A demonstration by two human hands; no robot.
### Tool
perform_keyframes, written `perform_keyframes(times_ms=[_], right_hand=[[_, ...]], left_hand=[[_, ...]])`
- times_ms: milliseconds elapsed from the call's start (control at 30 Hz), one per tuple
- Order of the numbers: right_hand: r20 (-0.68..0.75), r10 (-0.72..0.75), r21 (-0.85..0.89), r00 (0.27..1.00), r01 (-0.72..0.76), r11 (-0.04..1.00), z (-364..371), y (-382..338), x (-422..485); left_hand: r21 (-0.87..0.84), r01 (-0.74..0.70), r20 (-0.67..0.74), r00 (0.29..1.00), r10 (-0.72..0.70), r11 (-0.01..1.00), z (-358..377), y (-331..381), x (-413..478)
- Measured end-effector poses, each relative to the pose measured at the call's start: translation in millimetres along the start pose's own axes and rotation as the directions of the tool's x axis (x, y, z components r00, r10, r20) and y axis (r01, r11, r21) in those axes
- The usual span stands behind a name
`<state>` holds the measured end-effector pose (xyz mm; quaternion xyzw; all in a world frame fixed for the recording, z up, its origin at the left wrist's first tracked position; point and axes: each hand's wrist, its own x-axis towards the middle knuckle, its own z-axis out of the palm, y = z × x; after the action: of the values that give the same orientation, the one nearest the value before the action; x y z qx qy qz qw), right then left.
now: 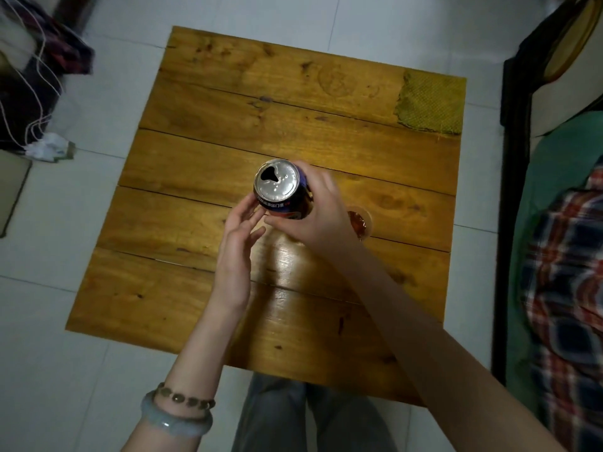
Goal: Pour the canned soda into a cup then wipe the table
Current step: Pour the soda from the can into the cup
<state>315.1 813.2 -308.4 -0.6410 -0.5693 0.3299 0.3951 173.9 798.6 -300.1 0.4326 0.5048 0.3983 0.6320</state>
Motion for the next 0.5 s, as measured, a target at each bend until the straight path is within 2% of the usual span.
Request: perform_keyframes(times_ms=[233, 367, 500], right_hand=[[0.027, 0.101, 0.008, 0.995, -0.101, 0.995, 43, 37, 10], [0.024, 0.190, 0.081, 0.981, -0.192, 0.978, 54, 51, 8], [0.017, 0.188, 0.089, 0.982, -0.188, 0.978, 58, 61, 7]], left_hand=[[0.074, 0.056, 0.019, 0.998, -0.057, 0.996, -20, -31, 16], [0.110, 0.120, 0.016, 0.992, -0.122, 0.987, -23, -48, 27], [0.155, 0.130, 0.038, 0.990, -0.138, 0.979, -23, -56, 32]])
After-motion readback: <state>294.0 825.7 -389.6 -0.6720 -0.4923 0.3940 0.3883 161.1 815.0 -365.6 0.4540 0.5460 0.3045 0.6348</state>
